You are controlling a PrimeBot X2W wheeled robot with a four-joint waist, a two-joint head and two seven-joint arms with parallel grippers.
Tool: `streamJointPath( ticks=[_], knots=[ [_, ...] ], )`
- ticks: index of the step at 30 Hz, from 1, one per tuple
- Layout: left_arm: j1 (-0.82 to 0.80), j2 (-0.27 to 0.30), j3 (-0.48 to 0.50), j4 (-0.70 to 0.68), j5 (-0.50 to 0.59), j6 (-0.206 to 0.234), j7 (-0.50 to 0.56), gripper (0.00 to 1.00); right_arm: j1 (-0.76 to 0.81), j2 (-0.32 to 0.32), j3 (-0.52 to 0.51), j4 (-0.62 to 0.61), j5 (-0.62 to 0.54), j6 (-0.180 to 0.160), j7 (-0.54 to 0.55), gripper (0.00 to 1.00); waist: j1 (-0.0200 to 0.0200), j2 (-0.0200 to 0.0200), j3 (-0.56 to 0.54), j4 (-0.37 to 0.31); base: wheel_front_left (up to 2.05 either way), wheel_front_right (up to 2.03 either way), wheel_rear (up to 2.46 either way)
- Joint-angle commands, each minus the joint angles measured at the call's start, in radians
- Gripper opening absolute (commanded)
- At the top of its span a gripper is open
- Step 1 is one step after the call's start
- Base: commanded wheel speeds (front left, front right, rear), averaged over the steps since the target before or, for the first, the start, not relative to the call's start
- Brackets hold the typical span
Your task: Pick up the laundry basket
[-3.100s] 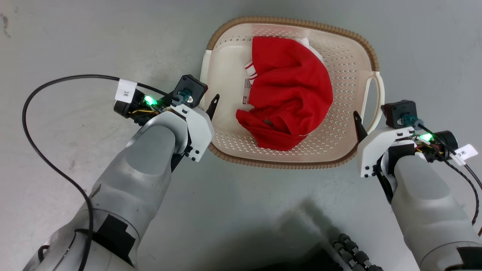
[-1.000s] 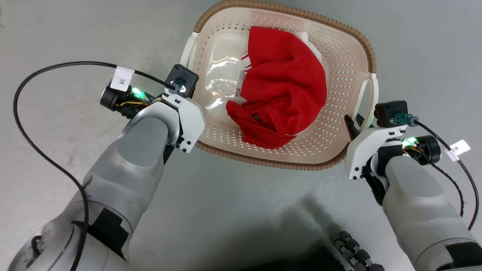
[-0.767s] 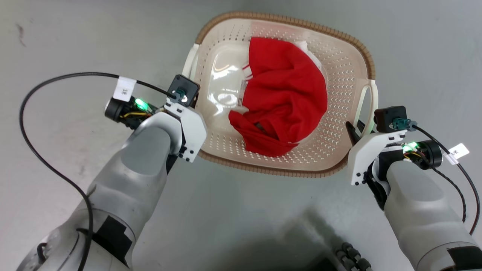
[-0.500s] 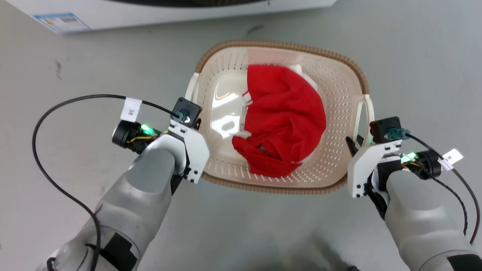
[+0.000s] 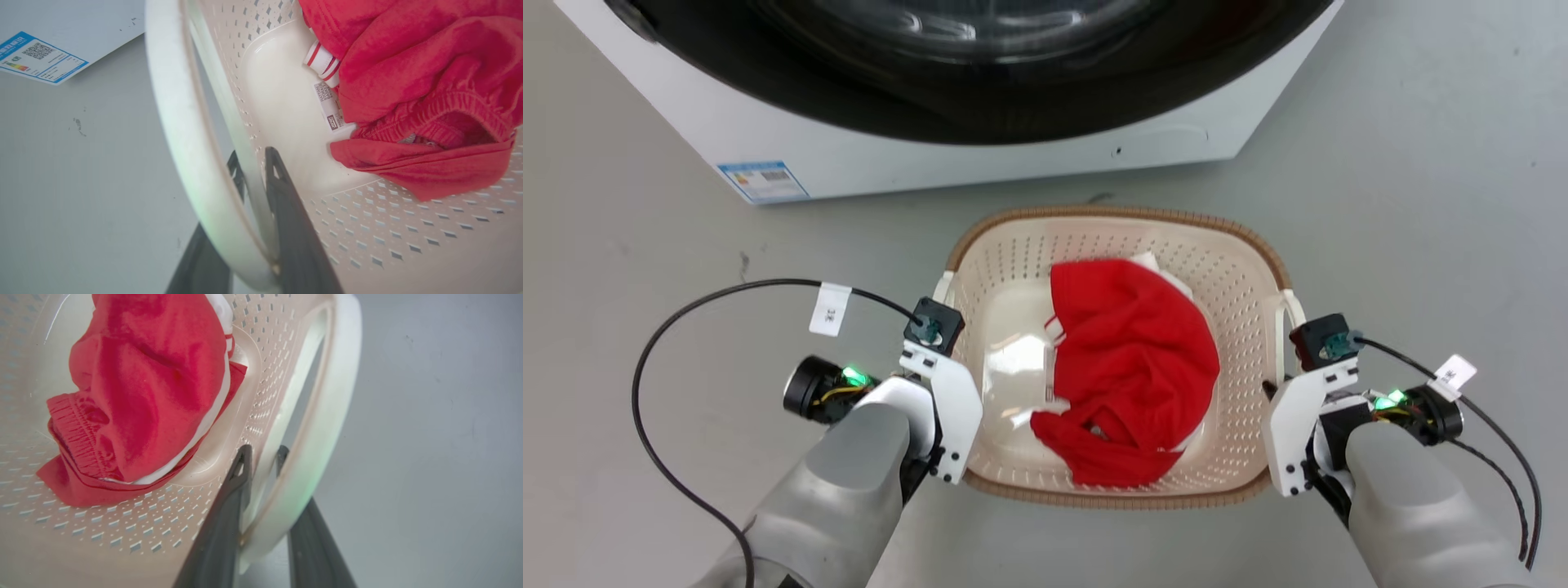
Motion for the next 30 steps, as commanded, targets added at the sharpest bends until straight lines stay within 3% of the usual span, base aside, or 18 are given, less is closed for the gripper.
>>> streamJointPath(
  ticks=[1, 16, 30],
  knots=[
    [0.027, -0.011, -0.016, -0.017, -0.006, -0.020, 0.011, 0.00, 0.003, 0.000, 0.018, -0.010, 0.004, -0.002, 0.002, 0.00, 0.0000, -0.0001, -0.062, 0.012, 0.00, 0.00, 0.00],
    [0.171, 0.009, -0.111, -0.067, -0.157, -0.021, 0.127, 0.00, 0.105, 0.003, 0.168, -0.011, 0.098, -0.002, 0.077, 0.00, 0.0000, -0.0001, -0.294, 0.049, 0.00, 0.00, 0.00],
    [0.233, 0.009, -0.173, -0.069, -0.246, -0.021, 0.188, 0.00, 0.161, -0.002, 0.275, -0.011, 0.190, -0.001, 0.095, 0.00, 0.0000, -0.0001, -0.396, 0.106, 0.00, 0.00, 0.00]
  ],
)
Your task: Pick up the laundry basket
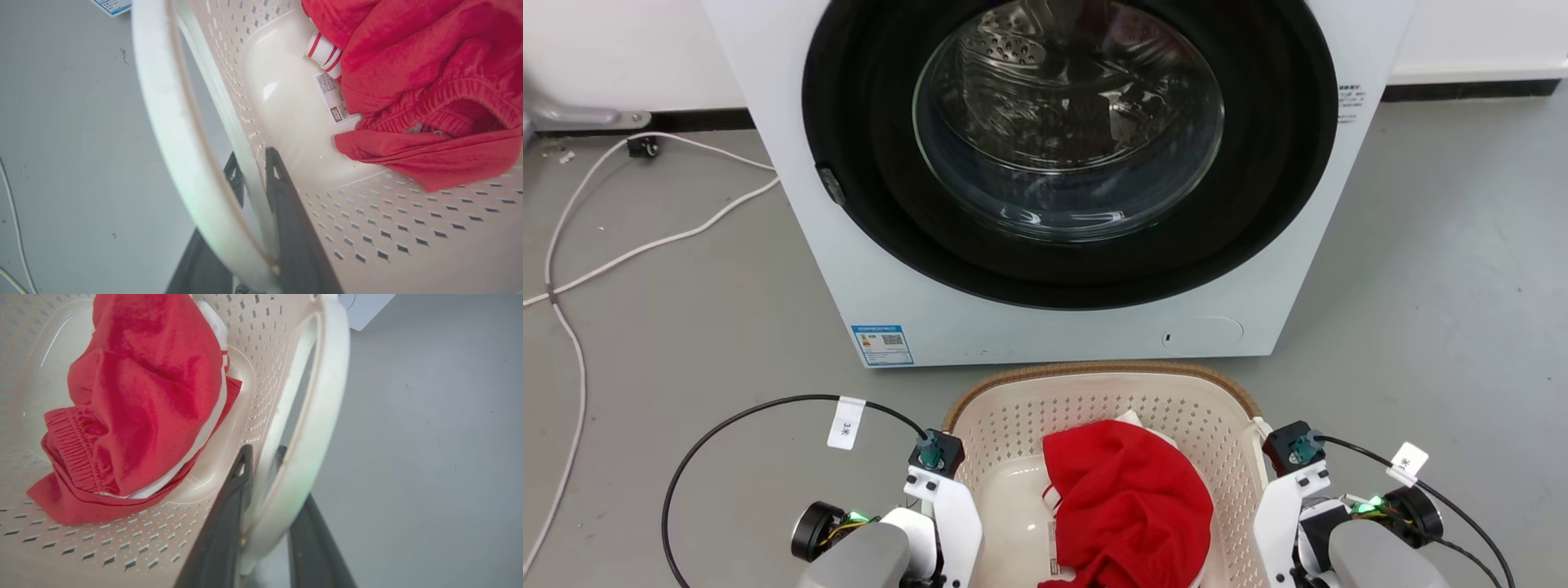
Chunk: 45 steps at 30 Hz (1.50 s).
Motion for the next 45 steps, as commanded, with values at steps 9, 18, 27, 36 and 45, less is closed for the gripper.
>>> streamJointPath(
  ticks=[9, 18, 27, 36, 45],
  knots=[
    [0.026, -0.010, -0.047, -0.004, -0.031, -0.023, 0.039, 0.00, 0.012, 0.007, 0.077, -0.012, 0.063, -0.001, 0.029, 0.00, 0.0002, -0.0001, -0.055, 0.030, 0.00, 0.00, 0.00],
    [0.035, -0.012, -0.078, -0.002, -0.057, -0.023, 0.052, 0.00, 0.018, 0.009, 0.139, -0.012, 0.122, -0.001, 0.039, 0.00, 0.0002, -0.0001, -0.070, 0.046, 0.00, 0.00, 0.00],
    [0.039, -0.010, -0.097, -0.001, -0.079, -0.023, 0.046, 0.00, 0.017, 0.002, 0.187, -0.012, 0.162, -0.001, 0.046, 0.00, 0.0002, -0.0001, -0.073, 0.047, 0.00, 0.00, 0.00],
    [0.031, -0.012, -0.111, 0.001, -0.099, -0.023, 0.035, 0.00, 0.007, -0.008, 0.230, -0.012, 0.204, -0.001, 0.047, 0.00, 0.0002, -0.0001, -0.069, 0.042, 0.00, 0.00, 0.00],
    [0.025, -0.011, -0.125, 0.005, -0.114, -0.023, 0.027, 0.00, -0.001, -0.015, 0.266, -0.011, 0.241, -0.001, 0.050, 0.00, 0.0002, -0.0001, -0.065, 0.038, 0.00, 0.00, 0.00]
  ],
)
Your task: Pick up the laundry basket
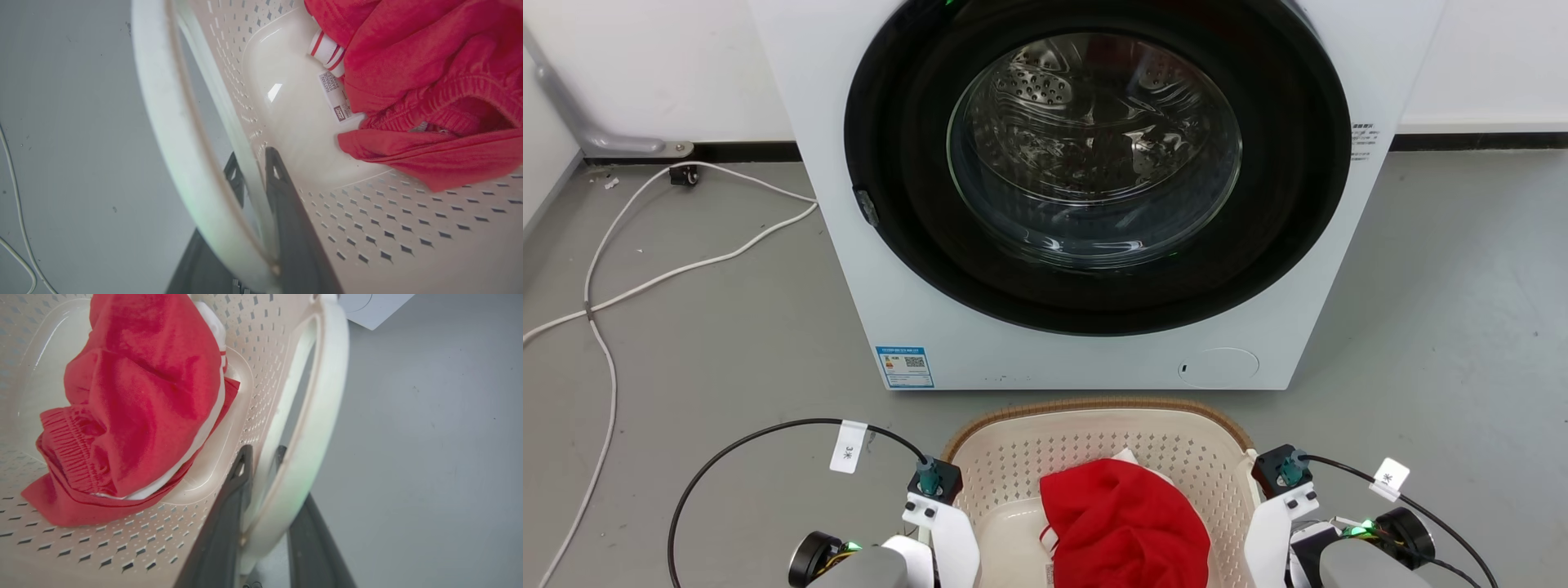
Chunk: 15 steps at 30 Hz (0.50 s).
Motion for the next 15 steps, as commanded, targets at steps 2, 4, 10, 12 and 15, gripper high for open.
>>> streamJointPath(
  ticks=[2, 4, 10, 12, 15],
  knots=[
    [-0.001, -0.015, -0.014, -0.010, 0.002, -0.022, -0.006, 0.00, -0.023, -0.002, 0.013, -0.011, 0.008, 0.000, -0.006, 0.00, 0.0000, -0.0001, 0.001, 0.000, 0.00, 0.00, 0.00],
    [-0.003, -0.016, -0.016, -0.010, -0.001, -0.022, -0.007, 0.00, -0.025, -0.004, 0.019, -0.011, 0.012, 0.000, -0.005, 0.00, 0.0000, -0.0001, 0.001, -0.001, 0.00, 0.00, 0.00],
    [-0.008, -0.013, -0.021, -0.008, -0.010, -0.022, -0.007, 0.00, -0.027, -0.008, 0.038, -0.010, 0.031, 0.000, -0.005, 0.00, 0.0000, -0.0001, 0.001, -0.004, 0.00, 0.00, 0.00],
    [-0.009, -0.013, -0.023, -0.007, -0.010, -0.022, -0.006, 0.00, -0.028, -0.009, 0.043, -0.010, 0.037, 0.000, -0.004, 0.00, 0.0000, -0.0001, 0.001, -0.004, 0.00, 0.00, 0.00],
    [-0.011, -0.012, -0.022, -0.009, -0.022, -0.022, -0.009, 0.00, -0.028, -0.011, 0.051, -0.010, 0.046, 0.000, -0.005, 0.00, 0.0000, -0.0001, 0.002, -0.005, 0.00, 0.00, 0.00]
  ],
)
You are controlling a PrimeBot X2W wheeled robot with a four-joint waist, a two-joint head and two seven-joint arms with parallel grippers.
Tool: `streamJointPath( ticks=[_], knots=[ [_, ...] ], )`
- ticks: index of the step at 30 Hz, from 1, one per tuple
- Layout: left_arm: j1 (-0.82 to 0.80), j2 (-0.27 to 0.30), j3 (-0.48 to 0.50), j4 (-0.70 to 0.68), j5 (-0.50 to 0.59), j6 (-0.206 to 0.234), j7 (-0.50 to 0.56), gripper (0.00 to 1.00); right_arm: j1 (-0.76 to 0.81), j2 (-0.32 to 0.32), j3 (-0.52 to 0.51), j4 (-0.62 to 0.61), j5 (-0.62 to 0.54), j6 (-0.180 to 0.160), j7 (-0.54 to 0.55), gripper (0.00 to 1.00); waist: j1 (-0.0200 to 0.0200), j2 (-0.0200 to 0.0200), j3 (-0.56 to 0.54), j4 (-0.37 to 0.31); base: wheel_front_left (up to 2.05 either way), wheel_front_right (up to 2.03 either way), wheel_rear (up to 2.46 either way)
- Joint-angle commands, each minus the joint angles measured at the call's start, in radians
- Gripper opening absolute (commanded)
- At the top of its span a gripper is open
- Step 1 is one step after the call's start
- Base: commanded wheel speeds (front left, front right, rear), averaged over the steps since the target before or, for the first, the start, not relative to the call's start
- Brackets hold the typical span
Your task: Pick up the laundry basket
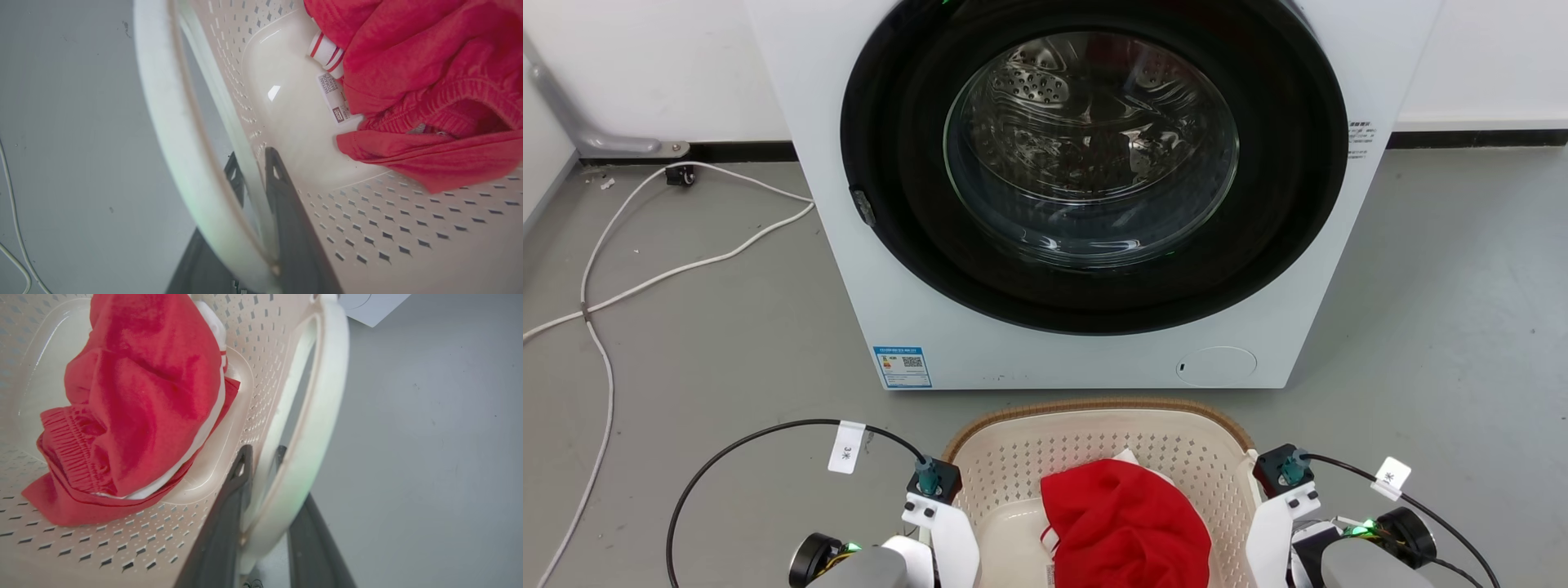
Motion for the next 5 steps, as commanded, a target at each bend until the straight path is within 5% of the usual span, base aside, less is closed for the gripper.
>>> streamJointPath(
  ticks=[1, 5],
  knots=[
    [-0.011, -0.012, -0.006, -0.012, 0.004, -0.022, -0.005, 0.00, -0.023, -0.001, 0.009, -0.010, 0.001, 0.000, -0.007, 0.00, 0.0000, -0.0001, 0.000, 0.000, 0.00, 0.00, 0.00],
    [-0.015, -0.010, -0.011, -0.010, 0.002, -0.022, -0.003, 0.00, -0.025, -0.003, 0.020, -0.010, 0.011, 0.000, -0.007, 0.00, 0.0000, -0.0001, 0.001, -0.001, 0.00, 0.00, 0.00]
  ],
)
